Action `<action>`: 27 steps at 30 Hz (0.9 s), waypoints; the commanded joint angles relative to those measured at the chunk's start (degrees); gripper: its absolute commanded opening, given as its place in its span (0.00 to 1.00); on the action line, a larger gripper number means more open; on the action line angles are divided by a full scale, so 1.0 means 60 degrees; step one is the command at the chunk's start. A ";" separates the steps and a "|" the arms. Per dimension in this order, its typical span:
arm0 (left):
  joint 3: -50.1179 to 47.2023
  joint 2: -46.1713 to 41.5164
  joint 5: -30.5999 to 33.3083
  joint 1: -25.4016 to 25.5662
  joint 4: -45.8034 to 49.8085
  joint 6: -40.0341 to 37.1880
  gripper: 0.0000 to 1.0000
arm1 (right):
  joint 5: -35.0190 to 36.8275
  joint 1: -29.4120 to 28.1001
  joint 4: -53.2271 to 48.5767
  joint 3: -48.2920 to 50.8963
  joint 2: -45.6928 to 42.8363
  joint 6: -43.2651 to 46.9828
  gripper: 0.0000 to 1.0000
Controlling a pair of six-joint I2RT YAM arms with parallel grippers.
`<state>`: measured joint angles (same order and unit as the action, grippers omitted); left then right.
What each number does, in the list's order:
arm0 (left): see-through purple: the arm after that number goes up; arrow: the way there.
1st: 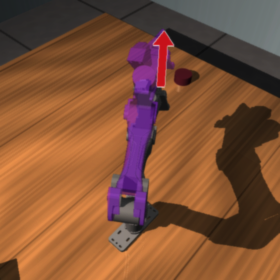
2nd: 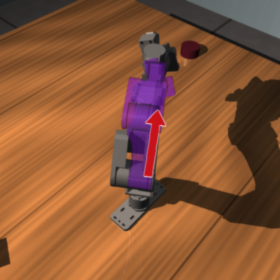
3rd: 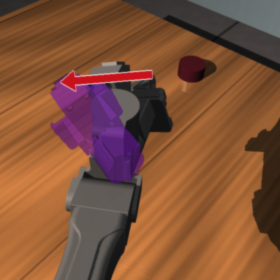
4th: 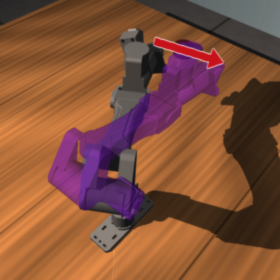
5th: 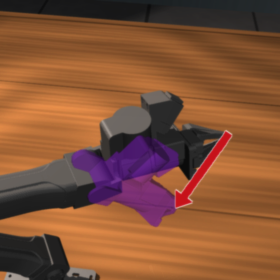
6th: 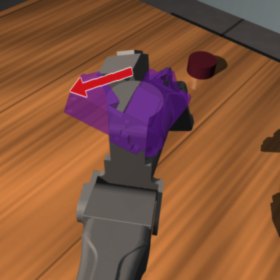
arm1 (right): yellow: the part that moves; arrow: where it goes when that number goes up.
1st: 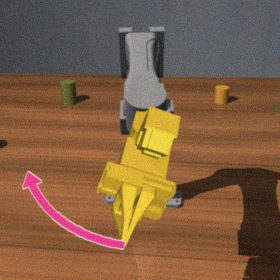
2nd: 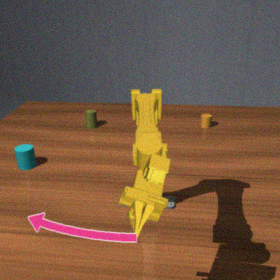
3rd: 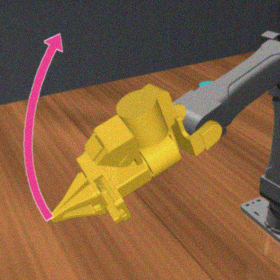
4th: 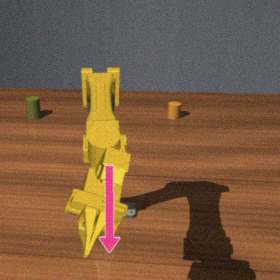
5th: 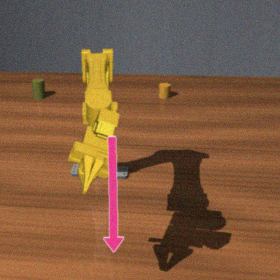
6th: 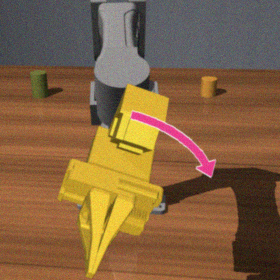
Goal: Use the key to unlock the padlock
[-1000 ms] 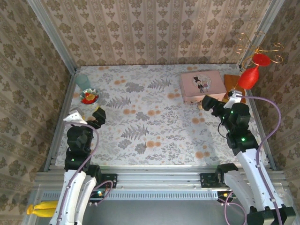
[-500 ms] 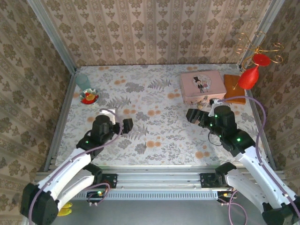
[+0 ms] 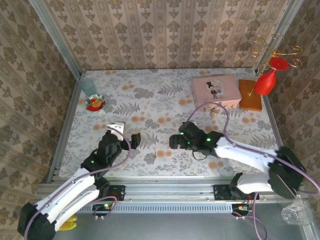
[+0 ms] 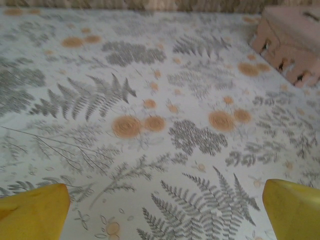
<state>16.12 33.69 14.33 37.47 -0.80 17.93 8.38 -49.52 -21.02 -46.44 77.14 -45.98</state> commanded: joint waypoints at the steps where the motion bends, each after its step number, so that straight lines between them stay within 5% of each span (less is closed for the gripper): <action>1: -0.0188 -0.0635 0.1217 0.0039 0.0190 -0.0039 1.00 | -0.0278 -0.0491 0.0315 -0.0931 0.1244 -0.0522 0.95; 9: -0.0320 -0.1706 0.2661 0.0024 0.1003 0.0175 1.00 | -0.1075 -0.1156 -0.0176 -0.2264 0.3292 -0.0959 0.84; 27: -0.0211 -0.1539 0.2680 -0.0005 0.1136 0.0350 1.00 | -0.1660 -0.1604 -0.0658 -0.3275 0.4482 -0.1020 0.45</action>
<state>14.74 24.60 29.06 37.47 4.75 19.31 -0.49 -58.41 -22.65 -64.18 103.00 -51.35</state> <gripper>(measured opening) 0.999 0.458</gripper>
